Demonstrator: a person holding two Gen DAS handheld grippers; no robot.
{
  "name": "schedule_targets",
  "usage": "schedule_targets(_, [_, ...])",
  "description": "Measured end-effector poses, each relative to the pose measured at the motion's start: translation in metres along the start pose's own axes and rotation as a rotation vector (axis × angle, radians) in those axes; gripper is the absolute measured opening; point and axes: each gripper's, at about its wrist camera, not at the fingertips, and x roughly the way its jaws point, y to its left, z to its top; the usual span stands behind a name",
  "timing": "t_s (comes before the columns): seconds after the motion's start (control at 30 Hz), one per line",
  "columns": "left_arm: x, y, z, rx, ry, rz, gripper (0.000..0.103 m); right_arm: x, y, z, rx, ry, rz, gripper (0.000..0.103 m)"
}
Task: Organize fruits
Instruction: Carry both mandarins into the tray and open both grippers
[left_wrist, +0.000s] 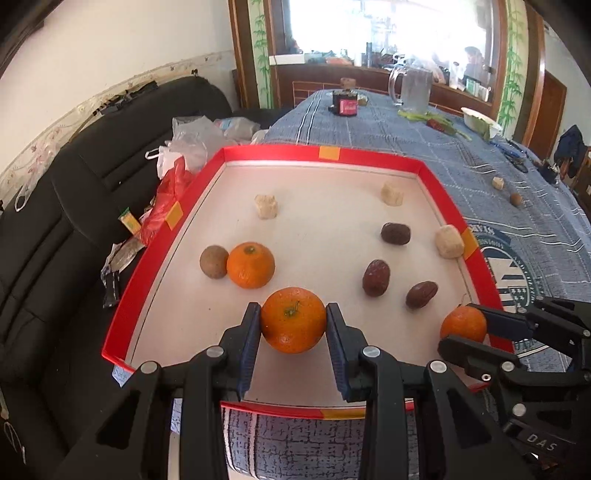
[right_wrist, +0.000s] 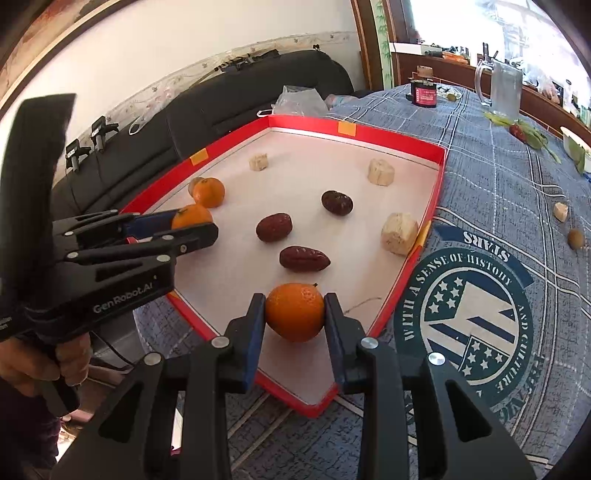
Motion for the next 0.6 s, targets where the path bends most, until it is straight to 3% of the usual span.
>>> schedule_targets(0.23, [0.003,-0.001,-0.001,-0.001,0.015,0.01,0.037,0.001,0.002,-0.001,-0.022,0.0,-0.005,0.034])
schedule_targets(0.43, [-0.003,0.005,0.001,-0.015,-0.002,0.056,0.064,-0.011,-0.013,0.005,0.028,-0.018,0.028,0.036])
schedule_targets(0.6, [-0.016,0.01,0.008,-0.047,-0.055,0.093,0.073,-0.042,-0.047,0.009,0.117,-0.125,0.021,0.046])
